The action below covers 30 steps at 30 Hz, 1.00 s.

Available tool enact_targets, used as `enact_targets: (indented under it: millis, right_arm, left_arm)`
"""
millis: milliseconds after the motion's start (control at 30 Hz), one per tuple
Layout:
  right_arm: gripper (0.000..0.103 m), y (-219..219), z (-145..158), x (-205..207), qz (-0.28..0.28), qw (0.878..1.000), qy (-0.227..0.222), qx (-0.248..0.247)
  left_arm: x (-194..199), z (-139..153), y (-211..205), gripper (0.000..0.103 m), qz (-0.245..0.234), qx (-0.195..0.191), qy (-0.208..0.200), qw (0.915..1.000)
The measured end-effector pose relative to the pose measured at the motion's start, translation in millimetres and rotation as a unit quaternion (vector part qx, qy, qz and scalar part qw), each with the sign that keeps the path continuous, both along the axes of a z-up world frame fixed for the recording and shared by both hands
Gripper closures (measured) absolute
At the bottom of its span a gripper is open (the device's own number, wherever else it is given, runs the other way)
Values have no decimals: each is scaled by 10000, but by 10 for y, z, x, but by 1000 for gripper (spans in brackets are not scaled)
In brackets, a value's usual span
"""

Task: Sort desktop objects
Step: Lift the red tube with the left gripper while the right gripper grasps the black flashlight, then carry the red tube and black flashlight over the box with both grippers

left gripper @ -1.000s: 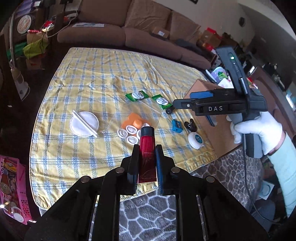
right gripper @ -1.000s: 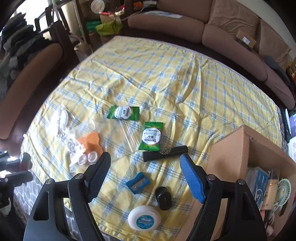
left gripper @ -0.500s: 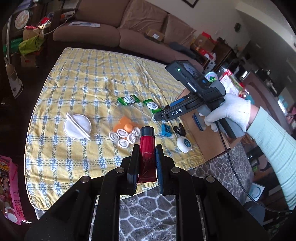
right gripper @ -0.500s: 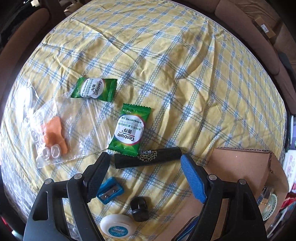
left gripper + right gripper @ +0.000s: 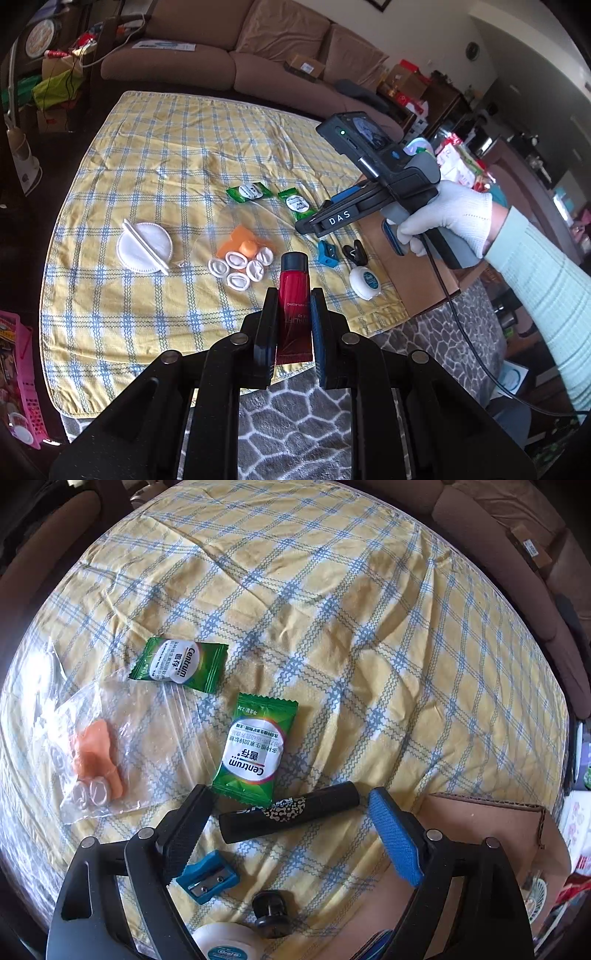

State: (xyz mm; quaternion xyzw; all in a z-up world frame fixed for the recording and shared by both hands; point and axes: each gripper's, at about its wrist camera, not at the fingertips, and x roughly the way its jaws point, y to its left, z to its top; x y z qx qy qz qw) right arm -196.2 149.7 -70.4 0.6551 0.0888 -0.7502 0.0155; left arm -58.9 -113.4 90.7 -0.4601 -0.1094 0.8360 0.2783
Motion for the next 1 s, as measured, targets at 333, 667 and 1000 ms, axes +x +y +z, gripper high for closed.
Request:
enact_targets:
  millis: [333,667,1000]
  right_arm:
    - [12,87,-68,-96,456,9977,-480,-149]
    - [28,98,189,-22,437,9975,-129,-542]
    - [28,112,1237,623,335,9929,749,-865]
  left_arm:
    - [-47,71,-22,88,-25,148,17,9999]
    - [-61,59,-7,88,-54,143,36,9999]
    - [50,177,429,88,-487,-127,168,9986]
